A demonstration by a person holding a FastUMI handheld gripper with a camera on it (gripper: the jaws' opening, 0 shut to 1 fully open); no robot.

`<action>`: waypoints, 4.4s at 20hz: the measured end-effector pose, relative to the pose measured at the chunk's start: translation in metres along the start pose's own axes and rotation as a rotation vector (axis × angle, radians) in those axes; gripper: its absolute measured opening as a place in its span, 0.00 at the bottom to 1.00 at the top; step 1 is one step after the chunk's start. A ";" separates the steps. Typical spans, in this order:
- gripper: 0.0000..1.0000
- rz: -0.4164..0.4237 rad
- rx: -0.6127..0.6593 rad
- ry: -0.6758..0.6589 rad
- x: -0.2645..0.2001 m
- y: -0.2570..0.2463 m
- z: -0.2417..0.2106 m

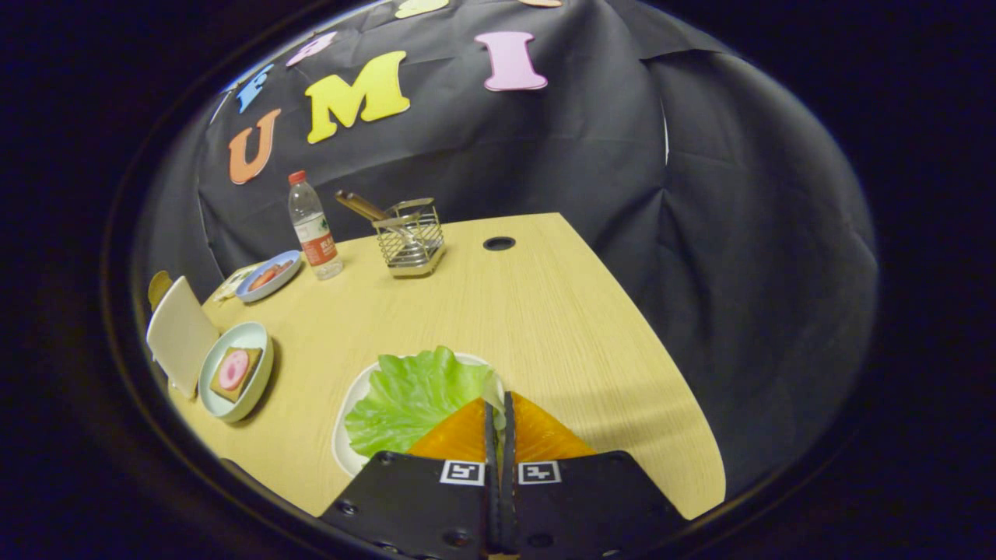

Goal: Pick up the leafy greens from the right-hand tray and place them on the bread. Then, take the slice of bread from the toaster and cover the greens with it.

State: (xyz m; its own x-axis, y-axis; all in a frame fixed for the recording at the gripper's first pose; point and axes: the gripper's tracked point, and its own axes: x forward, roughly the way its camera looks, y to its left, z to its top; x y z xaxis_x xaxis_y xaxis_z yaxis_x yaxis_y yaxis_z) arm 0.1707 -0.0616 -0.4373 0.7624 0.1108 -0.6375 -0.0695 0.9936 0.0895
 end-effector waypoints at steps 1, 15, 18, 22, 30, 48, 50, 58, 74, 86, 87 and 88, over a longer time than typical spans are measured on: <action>0.00 0.006 -0.002 -0.013 -0.007 0.004 0.009; 0.05 -0.151 -0.077 0.032 0.014 -0.018 0.000; 0.00 -0.134 -0.076 0.008 0.002 -0.012 0.013; 0.00 -0.061 -0.045 -0.038 -0.043 0.027 0.047; 0.00 0.095 -0.053 -0.104 -0.126 0.190 0.087; 0.00 0.296 0.249 0.127 -0.053 0.398 0.013; 0.00 0.225 0.207 0.113 -0.042 0.373 0.011; 0.19 0.104 0.103 0.150 -0.020 0.321 -0.016; 0.96 0.101 -0.098 -0.275 -0.182 0.396 0.123; 0.96 0.233 -0.146 -0.142 -0.146 0.557 0.066; 0.96 0.226 -0.151 -0.128 -0.139 0.564 0.059; 0.96 0.219 -0.157 -0.122 -0.132 0.570 0.055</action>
State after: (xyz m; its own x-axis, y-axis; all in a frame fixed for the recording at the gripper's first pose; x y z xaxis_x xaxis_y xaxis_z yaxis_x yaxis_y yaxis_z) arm 0.0658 0.4887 -0.2597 0.7894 0.3286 -0.5185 -0.3324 0.9389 0.0890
